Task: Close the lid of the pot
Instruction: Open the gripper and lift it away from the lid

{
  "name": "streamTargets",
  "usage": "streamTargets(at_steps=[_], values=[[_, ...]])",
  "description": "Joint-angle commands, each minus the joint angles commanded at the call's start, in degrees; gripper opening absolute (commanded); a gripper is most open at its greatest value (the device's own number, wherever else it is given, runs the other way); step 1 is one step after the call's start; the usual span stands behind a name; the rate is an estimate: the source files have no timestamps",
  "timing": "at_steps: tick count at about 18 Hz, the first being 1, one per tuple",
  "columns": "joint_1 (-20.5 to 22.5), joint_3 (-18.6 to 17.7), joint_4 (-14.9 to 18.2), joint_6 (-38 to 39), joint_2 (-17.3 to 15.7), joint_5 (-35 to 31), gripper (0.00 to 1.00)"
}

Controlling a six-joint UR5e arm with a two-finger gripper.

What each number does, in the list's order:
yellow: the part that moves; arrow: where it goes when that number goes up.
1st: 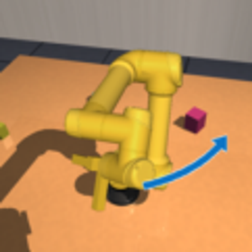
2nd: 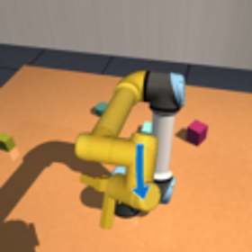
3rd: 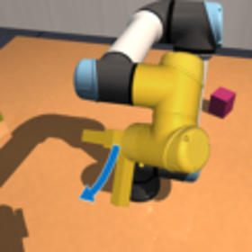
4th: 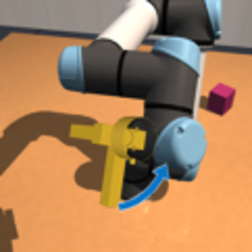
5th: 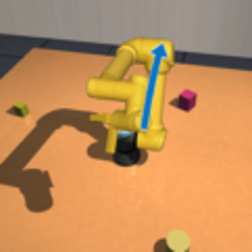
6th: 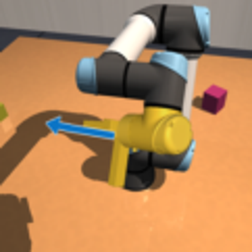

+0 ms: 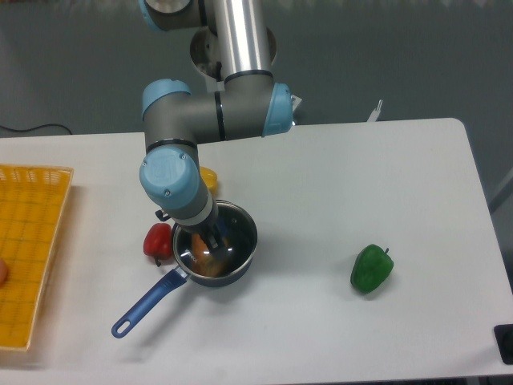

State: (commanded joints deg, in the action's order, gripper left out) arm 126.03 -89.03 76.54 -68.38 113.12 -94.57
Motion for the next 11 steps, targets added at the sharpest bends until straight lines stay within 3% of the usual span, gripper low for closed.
streamTargets(at_steps=[5, 11], values=[[1.8, 4.7, 5.3, -0.3, -1.5, 0.8, 1.00], [5.4, 4.7, 4.9, -3.9, -3.8, 1.7, 1.00]])
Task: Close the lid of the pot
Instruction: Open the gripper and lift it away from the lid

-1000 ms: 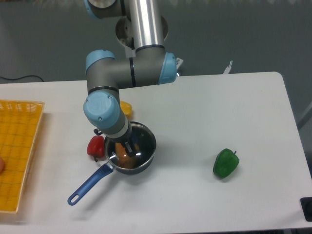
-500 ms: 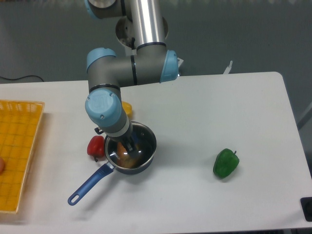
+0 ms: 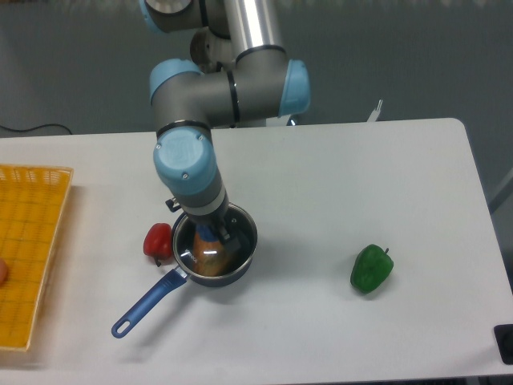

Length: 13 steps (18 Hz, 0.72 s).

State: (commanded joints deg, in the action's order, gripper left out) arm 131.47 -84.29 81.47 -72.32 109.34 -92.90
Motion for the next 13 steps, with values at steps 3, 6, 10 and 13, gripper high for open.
streamTargets(at_steps=[3, 6, 10, 13], values=[[4.2, -0.1, 0.0, -7.6, -1.3, -0.2, 1.00], [8.9, -0.8, 0.3, -14.9, -3.0, -0.2, 1.00], [13.3, -1.4, -0.2, -20.0, -3.1, 0.0, 1.00], [16.2, -1.4, -0.2, -24.5, -3.1, -0.2, 1.00]])
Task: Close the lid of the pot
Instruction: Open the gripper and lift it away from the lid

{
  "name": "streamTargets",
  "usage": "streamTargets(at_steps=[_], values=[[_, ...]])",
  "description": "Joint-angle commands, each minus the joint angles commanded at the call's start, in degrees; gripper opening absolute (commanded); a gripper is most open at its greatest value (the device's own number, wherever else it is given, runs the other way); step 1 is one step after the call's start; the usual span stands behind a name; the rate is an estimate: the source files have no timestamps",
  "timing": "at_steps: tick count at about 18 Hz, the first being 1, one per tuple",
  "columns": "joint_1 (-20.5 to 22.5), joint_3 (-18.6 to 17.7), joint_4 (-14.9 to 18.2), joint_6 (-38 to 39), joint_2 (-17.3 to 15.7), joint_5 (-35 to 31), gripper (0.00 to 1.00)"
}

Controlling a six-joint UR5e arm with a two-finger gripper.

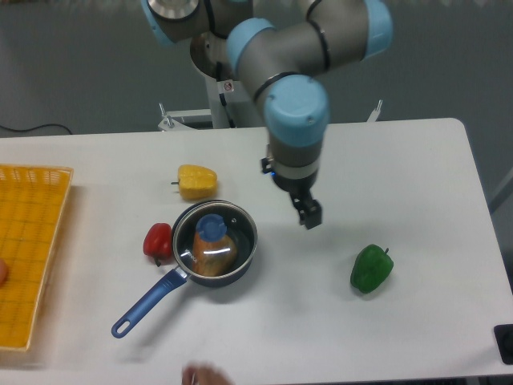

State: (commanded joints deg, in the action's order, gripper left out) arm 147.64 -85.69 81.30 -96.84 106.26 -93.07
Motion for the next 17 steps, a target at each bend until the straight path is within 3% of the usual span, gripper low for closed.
streamTargets(at_steps=[8, 17], values=[[8.4, 0.0, -0.1, -12.1, -0.1, 0.0, 1.00], [12.9, -0.2, -0.1, -17.7, 0.0, 0.1, 1.00]])
